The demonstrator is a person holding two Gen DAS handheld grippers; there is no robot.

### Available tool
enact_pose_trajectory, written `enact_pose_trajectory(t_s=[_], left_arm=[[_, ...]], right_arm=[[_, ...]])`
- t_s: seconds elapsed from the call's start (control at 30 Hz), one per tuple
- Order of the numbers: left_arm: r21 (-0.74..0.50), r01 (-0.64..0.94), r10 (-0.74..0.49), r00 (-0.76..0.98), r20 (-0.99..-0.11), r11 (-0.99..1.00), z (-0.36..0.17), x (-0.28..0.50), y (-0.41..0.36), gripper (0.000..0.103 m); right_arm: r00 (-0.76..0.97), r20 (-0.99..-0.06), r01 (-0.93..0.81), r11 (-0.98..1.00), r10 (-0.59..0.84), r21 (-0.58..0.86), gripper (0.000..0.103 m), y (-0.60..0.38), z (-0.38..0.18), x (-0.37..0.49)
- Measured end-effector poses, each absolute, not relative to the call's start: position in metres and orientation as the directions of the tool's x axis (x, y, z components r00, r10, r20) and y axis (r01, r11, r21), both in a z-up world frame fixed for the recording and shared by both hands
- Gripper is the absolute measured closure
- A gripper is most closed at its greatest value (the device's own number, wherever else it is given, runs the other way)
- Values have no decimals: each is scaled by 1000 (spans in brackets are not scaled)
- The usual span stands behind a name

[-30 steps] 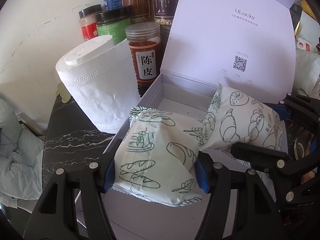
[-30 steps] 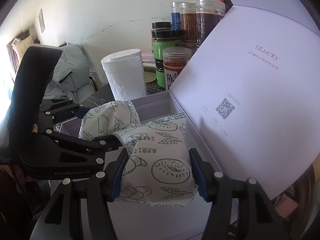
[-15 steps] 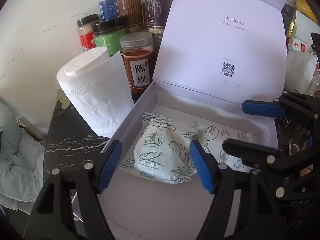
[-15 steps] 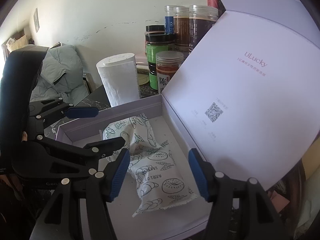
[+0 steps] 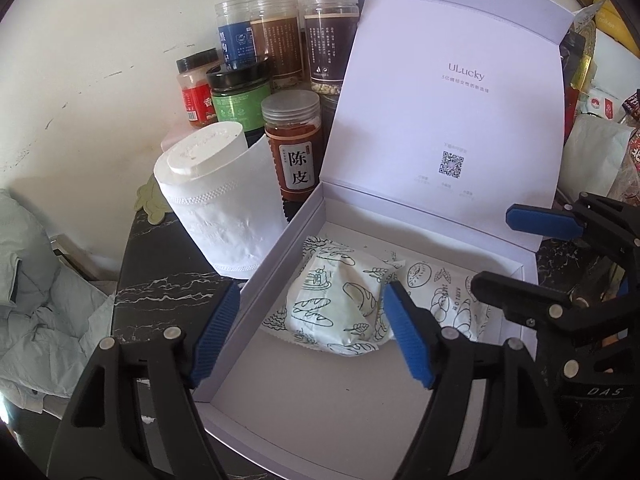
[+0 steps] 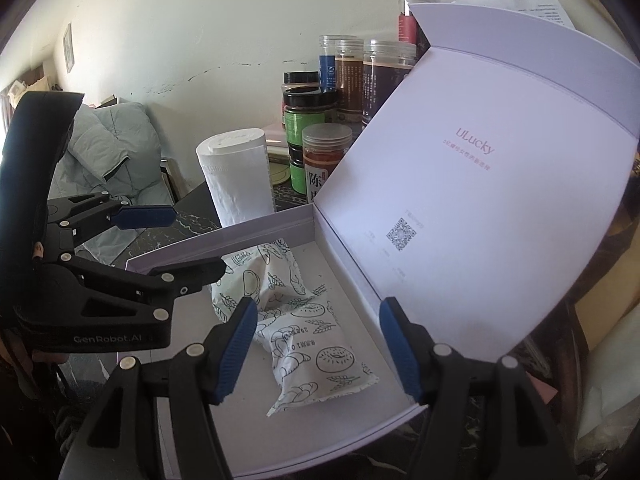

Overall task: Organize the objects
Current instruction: 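Lower both packets into the white box and open both grippers, then withdraw both grippers from the box toward the red candy packets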

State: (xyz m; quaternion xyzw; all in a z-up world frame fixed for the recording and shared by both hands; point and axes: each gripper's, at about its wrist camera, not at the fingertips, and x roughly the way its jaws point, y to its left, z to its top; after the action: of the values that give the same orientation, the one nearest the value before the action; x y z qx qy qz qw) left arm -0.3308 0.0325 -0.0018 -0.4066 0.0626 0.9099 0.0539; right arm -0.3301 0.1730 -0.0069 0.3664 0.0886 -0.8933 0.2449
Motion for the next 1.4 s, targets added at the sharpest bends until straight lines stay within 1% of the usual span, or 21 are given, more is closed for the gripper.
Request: enact_pose_trajectory(t_s=[0.4,0.87,1.0,1.2,1.4], left_arm=[[71,-128,40,-706,-707,-989,31,-299,26,27],[130,-114,4,-768,-641,-985,76,-227,37,23],[113,-117,17,-765,-644,-987,83,-210,38,22],[103,-128,35,-779,-626,-986,95,-181,41,22],[107,-118,29,-795,-606,-987,103,-159,45,19]], right_arm=[[-670,-652,486,-874,-356,-23,29,177,30,-291],[-724,-605,446,-894,-331,-44,28,192,69,-228],[-734,-593,433,-901,-330,-36,28,199,78,-210],[-749,-574,427,-903,-332,-35,28,206,89,-183],[-760,-563,417,-908,-323,-41,28,213,91,-158]])
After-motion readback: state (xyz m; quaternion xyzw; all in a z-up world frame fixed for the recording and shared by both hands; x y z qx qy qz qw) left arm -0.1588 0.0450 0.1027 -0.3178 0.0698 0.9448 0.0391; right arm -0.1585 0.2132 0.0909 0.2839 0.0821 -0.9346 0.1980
